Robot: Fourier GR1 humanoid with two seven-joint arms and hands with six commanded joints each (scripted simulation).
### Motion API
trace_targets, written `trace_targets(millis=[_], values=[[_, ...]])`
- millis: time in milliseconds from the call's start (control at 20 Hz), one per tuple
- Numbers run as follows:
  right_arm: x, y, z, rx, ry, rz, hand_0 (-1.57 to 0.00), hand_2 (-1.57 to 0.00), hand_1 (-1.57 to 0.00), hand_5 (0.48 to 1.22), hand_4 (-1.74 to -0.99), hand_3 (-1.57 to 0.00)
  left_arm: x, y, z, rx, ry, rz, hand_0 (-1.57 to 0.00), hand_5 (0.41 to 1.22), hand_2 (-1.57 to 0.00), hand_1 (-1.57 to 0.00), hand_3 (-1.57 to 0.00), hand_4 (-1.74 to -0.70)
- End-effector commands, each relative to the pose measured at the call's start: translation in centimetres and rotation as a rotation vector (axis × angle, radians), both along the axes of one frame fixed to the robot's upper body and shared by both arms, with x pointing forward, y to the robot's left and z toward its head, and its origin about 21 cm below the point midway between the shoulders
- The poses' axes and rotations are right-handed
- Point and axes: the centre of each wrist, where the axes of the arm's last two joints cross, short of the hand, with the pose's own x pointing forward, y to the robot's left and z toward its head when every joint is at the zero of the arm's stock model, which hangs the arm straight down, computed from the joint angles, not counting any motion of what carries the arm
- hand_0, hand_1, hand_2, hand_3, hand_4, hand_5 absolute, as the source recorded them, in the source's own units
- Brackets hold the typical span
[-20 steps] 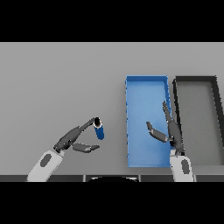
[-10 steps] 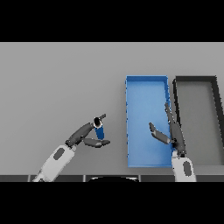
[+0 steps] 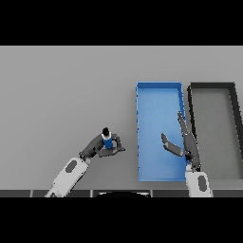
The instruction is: Pick up the blue pipe and place it into the blue bin.
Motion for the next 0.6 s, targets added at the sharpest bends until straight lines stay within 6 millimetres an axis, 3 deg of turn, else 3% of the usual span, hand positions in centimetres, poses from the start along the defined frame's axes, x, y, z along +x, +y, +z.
trace_targets(millis=[0,50,200,300,550], values=[[0.1,-0.2,-0.2,-0.003,0.018,-0.004,0.00,0.00,0.00,0.660,-1.227,0.00,-0.2,-0.5,0.0,-0.008,0.000,-0.011,-0.95,1.022,-1.12,-1.05,-1.12,-1.54],[0.1,-0.4,0.0,0.007,0.012,-0.004,0.00,0.00,0.00,0.660,-1.233,0.00,-0.2,-0.5,0.1,-0.001,-0.009,-0.013,-1.07,1.062,-1.21,-1.15,-1.19,-1.58],[0.3,-0.2,-0.1,0.009,0.027,0.000,0.00,0.00,0.00,0.646,-1.222,0.00,-0.6,-0.9,0.3,0.014,-0.041,-0.004,-1.32,1.139,-1.39,-1.36,-1.38,-1.51],[0.6,-0.1,0.1,0.015,0.016,0.001,0.00,0.00,0.00,0.635,-1.220,0.00,-0.8,-1.6,0.6,-0.020,-0.084,0.000,-1.41,1.169,-1.45,-1.43,-1.45,-1.49],[0.6,-0.6,0.2,0.017,0.022,-0.010,0.00,0.00,0.00,0.636,-1.226,0.00,0.1,-2.2,3.9,-0.111,-0.180,-0.002,-1.52,1.204,-1.53,-1.53,-1.53,-1.47]])
